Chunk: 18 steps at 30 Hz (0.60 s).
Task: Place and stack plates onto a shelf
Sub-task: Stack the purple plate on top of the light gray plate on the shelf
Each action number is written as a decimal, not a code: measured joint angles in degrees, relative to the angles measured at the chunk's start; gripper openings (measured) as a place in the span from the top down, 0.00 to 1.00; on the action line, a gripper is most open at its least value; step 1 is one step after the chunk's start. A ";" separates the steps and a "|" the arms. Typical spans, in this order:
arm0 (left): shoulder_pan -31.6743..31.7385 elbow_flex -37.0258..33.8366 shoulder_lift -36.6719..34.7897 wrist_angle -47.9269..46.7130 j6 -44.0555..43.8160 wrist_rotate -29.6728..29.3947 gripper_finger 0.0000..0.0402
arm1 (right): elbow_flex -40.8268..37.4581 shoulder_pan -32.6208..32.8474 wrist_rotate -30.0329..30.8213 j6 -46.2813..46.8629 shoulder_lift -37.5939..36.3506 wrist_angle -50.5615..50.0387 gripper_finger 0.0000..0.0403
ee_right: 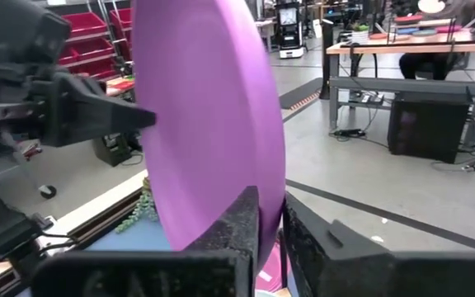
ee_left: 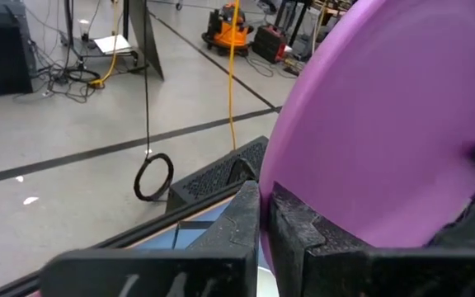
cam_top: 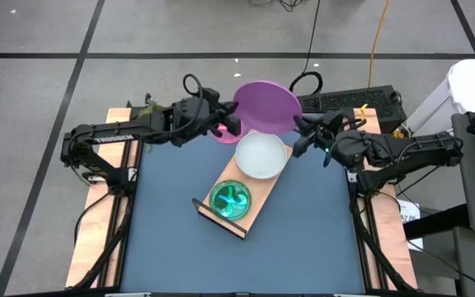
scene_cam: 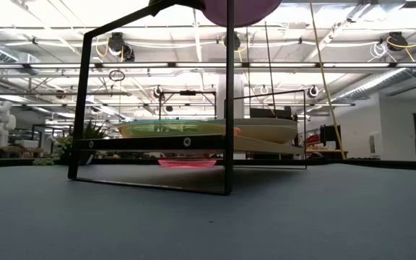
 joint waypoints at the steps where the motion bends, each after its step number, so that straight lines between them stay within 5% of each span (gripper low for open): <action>1: -0.22 0.00 0.00 0.00 0.33 0.04 0.95 | 0.00 -0.23 0.00 -0.10 0.00 -0.02 0.93; 18: -1.14 0.02 -0.04 0.88 -0.41 10.82 0.81 | 0.00 -4.10 -1.94 6.41 -2.71 -4.71 1.00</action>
